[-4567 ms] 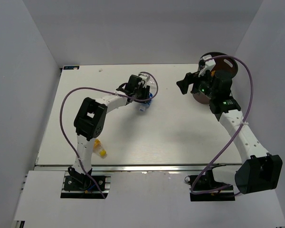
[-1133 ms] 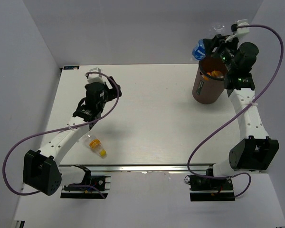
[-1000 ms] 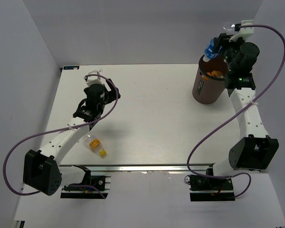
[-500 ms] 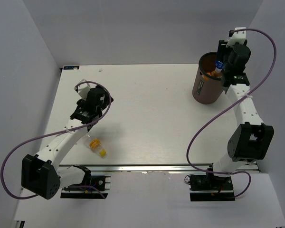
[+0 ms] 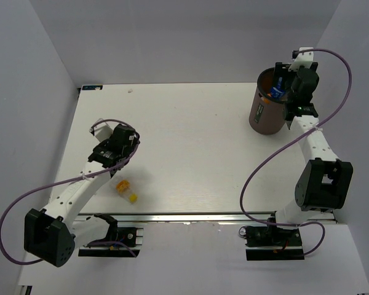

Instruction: Put the plastic bottles in the bin

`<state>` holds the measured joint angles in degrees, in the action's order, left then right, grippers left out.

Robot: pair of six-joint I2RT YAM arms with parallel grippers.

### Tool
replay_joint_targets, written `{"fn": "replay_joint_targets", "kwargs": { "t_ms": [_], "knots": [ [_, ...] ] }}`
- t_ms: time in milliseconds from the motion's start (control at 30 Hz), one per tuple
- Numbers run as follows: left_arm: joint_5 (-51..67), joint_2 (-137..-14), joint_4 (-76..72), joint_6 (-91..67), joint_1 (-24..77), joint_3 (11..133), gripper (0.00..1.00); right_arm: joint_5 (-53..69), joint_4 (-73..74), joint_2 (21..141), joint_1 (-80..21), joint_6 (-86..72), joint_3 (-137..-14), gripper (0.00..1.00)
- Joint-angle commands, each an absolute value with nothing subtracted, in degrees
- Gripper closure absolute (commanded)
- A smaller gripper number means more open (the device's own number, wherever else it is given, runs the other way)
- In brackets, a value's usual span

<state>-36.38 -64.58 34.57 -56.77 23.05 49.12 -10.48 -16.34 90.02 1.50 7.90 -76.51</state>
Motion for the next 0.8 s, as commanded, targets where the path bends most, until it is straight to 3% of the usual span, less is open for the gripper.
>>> {"fn": "replay_joint_targets", "kwargs": {
  "t_ms": [0, 333, 567, 767],
  "knots": [
    [-40.1, -61.7, 37.0, -59.2, 22.9, 49.0, 0.02, -9.4, -15.9, 88.9, 1.8, 7.3, -75.7, 0.11],
    [-41.6, -62.5, 40.0, -60.4, 22.9, 48.8, 0.02, -5.8, -13.9, 88.5, 1.8, 6.8, -77.5, 0.11],
    [-44.5, -64.4, 43.9, -62.9, 22.0, 48.4, 0.02, -5.2, -10.1, 87.9, 1.8, 7.3, -85.9, 0.11],
    [-39.6, -65.4, 43.1, -62.0, 19.3, 46.4, 0.02, -1.5, -9.6, 85.0, 1.8, 6.8, -89.2, 0.11]
  ]
}}
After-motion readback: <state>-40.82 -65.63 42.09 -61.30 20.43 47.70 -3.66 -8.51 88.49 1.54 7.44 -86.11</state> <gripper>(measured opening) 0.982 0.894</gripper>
